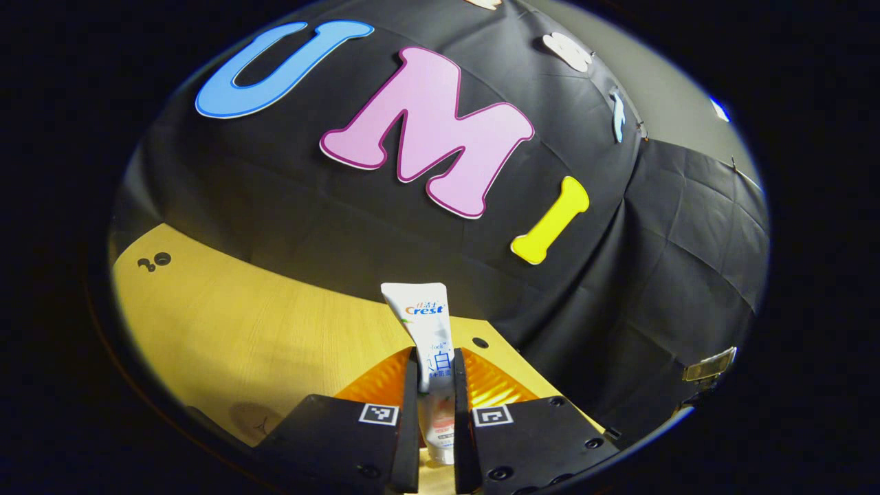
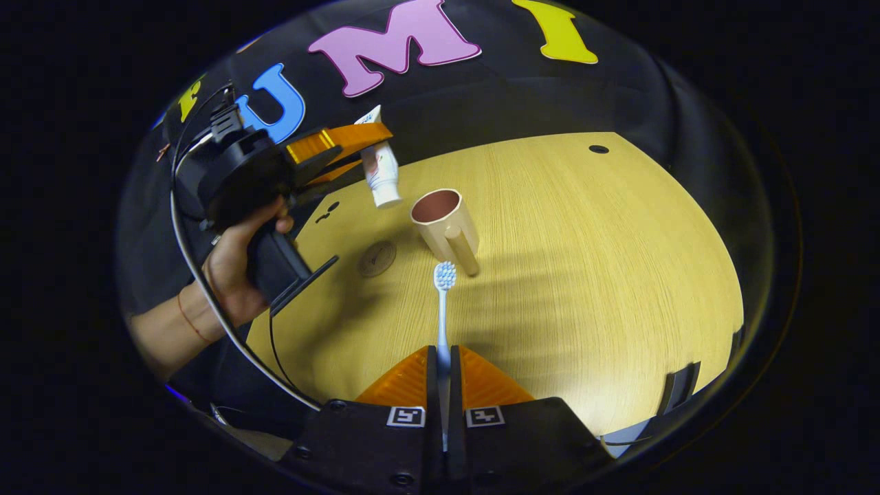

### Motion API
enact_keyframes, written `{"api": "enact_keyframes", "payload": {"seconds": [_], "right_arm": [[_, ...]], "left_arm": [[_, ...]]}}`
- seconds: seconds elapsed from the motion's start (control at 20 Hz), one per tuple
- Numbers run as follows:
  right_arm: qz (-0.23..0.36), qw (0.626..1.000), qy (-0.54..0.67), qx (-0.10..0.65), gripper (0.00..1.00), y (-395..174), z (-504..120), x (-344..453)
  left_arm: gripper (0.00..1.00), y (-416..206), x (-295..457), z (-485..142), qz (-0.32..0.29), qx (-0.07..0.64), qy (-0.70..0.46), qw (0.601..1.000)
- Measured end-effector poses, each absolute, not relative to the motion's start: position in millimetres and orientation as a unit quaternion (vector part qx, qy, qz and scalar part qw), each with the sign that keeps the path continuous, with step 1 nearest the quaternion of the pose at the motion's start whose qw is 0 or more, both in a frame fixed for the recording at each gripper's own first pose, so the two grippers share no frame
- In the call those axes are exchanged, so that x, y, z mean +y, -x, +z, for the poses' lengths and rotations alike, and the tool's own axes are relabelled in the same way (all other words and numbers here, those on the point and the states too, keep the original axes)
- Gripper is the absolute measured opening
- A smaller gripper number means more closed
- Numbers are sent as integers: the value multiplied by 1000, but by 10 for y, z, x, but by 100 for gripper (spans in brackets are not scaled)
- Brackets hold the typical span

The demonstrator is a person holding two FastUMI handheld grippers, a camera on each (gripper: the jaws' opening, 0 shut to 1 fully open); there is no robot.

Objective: Put the toothbrush and toothpaste on the desktop into the cup, then pick up the cup and place it on the coaster on the desktop.

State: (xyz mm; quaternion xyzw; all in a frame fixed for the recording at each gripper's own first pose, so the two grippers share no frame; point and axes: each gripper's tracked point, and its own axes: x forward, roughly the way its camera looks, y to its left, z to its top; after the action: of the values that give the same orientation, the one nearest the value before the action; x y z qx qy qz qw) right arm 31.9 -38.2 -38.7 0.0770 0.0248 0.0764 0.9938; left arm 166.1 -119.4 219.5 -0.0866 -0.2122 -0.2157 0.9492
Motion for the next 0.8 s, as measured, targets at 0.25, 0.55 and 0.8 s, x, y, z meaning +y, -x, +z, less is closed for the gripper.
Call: {"api": "enact_keyframes", "payload": {"seconds": [0.25,0.55,0.8], "right_arm": [[71,994,-74,29,7,-291,-420,-535],[64,994,-86,26,7,-308,-399,-687],[61,994,-91,25,7,-366,-379,-742]], "left_arm": [[25,-2074,-1256,2134,-196,-195,60,959],[25,-2408,-1339,1855,-183,-150,38,971],[31,-2472,-1412,1654,-182,-124,12,975]]}}
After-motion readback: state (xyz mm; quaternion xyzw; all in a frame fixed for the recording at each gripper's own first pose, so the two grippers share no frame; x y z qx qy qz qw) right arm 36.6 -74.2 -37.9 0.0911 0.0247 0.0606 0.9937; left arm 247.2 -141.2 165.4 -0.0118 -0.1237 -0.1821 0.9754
